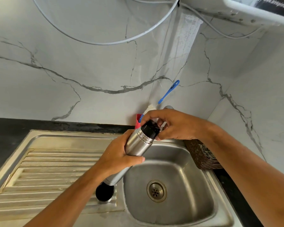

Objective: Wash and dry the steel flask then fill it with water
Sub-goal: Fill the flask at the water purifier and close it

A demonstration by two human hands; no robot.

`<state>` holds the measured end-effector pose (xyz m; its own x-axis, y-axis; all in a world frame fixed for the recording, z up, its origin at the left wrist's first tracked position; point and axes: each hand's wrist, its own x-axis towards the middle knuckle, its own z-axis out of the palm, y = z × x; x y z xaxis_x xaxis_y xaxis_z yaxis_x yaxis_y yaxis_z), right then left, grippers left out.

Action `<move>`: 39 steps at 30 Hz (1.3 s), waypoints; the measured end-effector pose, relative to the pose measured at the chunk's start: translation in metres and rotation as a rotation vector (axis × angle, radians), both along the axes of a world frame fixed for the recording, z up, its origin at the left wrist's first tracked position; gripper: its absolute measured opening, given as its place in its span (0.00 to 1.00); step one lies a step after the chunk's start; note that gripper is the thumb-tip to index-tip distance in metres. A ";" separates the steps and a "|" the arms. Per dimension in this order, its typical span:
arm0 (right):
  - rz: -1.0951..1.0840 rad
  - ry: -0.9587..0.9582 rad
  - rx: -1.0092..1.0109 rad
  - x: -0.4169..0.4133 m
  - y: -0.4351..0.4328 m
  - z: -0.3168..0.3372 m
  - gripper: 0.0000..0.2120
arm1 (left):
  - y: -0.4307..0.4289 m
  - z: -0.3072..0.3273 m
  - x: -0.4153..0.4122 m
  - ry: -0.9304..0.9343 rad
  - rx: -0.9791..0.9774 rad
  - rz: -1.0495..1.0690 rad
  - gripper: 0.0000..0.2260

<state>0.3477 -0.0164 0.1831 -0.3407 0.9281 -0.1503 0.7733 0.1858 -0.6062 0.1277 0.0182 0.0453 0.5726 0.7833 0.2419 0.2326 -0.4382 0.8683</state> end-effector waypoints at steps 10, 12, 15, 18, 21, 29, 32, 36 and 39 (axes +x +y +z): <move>-0.247 -0.162 -0.039 -0.012 0.000 -0.004 0.23 | -0.006 -0.005 0.011 -0.024 0.035 0.018 0.31; -0.269 -0.267 0.050 -0.015 0.002 -0.009 0.31 | -0.006 -0.006 0.014 -0.021 0.030 -0.001 0.31; -0.190 -0.278 0.151 -0.011 0.001 -0.008 0.23 | -0.005 -0.005 0.015 -0.022 0.010 -0.003 0.30; -0.027 -0.033 0.004 -0.004 -0.001 0.000 0.26 | -0.002 -0.005 0.010 -0.046 -0.039 0.020 0.30; -0.028 0.004 0.032 0.000 0.001 0.002 0.19 | -0.001 -0.004 0.009 -0.030 -0.029 0.024 0.30; -0.202 -0.418 0.227 -0.016 0.006 -0.017 0.37 | -0.005 -0.006 0.012 -0.027 0.009 0.042 0.30; -0.081 -0.078 0.027 -0.010 0.003 -0.009 0.20 | -0.001 -0.007 0.007 -0.030 -0.002 0.062 0.30; -0.031 -0.005 0.016 -0.005 0.005 -0.006 0.19 | -0.002 -0.006 0.006 -0.020 0.003 0.064 0.29; -0.109 -0.166 0.109 -0.012 0.004 -0.007 0.18 | -0.006 -0.007 0.008 -0.018 0.031 0.079 0.30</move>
